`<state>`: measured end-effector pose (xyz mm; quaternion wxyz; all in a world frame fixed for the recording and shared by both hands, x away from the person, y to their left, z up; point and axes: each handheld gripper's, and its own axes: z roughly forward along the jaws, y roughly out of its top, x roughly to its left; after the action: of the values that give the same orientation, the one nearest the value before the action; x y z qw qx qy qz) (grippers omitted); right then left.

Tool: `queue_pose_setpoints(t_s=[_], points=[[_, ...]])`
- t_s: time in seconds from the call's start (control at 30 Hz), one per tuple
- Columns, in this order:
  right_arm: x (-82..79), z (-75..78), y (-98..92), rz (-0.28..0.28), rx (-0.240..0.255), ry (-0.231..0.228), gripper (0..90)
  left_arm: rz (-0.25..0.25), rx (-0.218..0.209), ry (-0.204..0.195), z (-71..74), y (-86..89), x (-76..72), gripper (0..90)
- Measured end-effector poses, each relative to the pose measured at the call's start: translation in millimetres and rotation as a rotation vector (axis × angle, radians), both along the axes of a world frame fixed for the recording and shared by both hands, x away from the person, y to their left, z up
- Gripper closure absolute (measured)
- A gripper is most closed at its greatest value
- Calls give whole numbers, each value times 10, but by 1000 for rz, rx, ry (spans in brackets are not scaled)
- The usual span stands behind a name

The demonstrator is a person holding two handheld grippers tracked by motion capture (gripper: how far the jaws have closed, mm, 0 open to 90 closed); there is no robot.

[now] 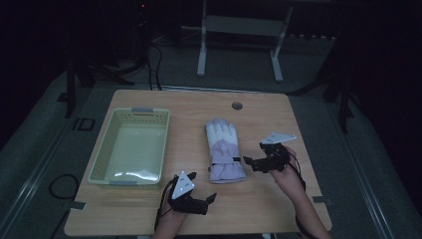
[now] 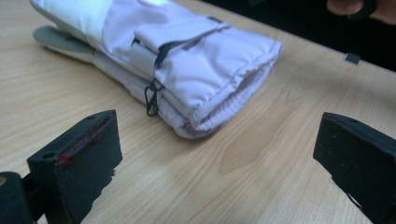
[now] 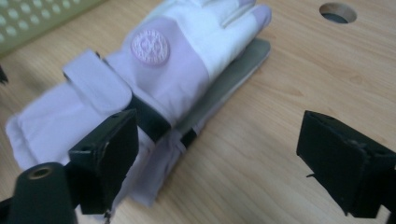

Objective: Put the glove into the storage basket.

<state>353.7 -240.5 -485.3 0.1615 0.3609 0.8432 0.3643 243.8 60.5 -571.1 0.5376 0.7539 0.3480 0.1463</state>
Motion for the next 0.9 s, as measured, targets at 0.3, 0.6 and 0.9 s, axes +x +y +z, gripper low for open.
queue_pose_setpoints(t_s=[0.3, 0.6, 0.9], points=[[-42, -2, -106, 1, 26, -29, 127, 29, 32, 73, 264, -23, 74, 50], [-12, -22, -83, 24, 53, -84, 122, 28, 39, 92, 412, -110, 354, 28], [115, -13, 64, -31, 67, -78, 105, 48, 84, 82, 548, -185, 732, 46]])
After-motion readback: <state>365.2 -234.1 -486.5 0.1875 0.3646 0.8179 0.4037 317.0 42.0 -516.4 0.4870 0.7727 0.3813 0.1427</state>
